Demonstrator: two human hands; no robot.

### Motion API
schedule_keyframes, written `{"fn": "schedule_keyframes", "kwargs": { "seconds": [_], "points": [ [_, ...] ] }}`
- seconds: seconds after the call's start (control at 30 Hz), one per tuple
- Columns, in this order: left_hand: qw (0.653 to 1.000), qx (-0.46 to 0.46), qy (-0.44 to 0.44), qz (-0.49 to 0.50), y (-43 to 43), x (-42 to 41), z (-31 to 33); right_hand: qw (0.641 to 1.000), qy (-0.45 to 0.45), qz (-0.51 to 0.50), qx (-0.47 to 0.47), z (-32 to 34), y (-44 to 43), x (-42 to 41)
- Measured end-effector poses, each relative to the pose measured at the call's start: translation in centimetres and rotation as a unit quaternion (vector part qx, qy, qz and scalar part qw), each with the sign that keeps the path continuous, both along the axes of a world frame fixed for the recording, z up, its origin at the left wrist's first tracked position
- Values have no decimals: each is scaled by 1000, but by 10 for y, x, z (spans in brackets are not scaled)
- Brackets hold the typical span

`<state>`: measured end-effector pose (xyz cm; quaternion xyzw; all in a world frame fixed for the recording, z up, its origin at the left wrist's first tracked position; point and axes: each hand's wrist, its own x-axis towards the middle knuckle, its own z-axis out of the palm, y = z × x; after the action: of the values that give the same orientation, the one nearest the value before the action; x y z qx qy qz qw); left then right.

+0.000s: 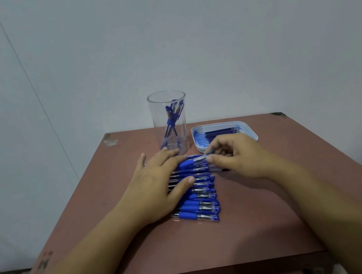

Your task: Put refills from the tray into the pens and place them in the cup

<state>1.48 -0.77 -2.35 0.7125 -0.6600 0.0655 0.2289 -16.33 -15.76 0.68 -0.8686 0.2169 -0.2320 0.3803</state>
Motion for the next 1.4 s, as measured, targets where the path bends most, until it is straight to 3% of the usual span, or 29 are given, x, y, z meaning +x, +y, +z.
{"fn": "schedule_keyframes", "kwargs": {
  "seconds": [0.1, 0.17, 0.43, 0.57, 0.77, 1.4],
  "points": [
    [990, -115, -70, -49, -8, 0, 18, 999, -23, 4, 32, 18, -6, -9],
    [984, -151, -59, -71, -16, -2, 28, 998, -40, 3, 53, 24, -8, -15],
    [987, -123, 65, -83, -31, -6, 9, 984, -144, -14, 108, -12, -4, -17],
    [983, -120, 115, -83, -30, -4, 4, 986, -151, -8, 69, -23, -3, -13],
    [982, -142, 81, -93, -33, -6, 0, 991, -128, -17, -46, -24, -1, -9],
    [975, -50, 174, -129, -27, -4, 3, 958, -109, -29, -264, -29, 4, -10]
  ]
}}
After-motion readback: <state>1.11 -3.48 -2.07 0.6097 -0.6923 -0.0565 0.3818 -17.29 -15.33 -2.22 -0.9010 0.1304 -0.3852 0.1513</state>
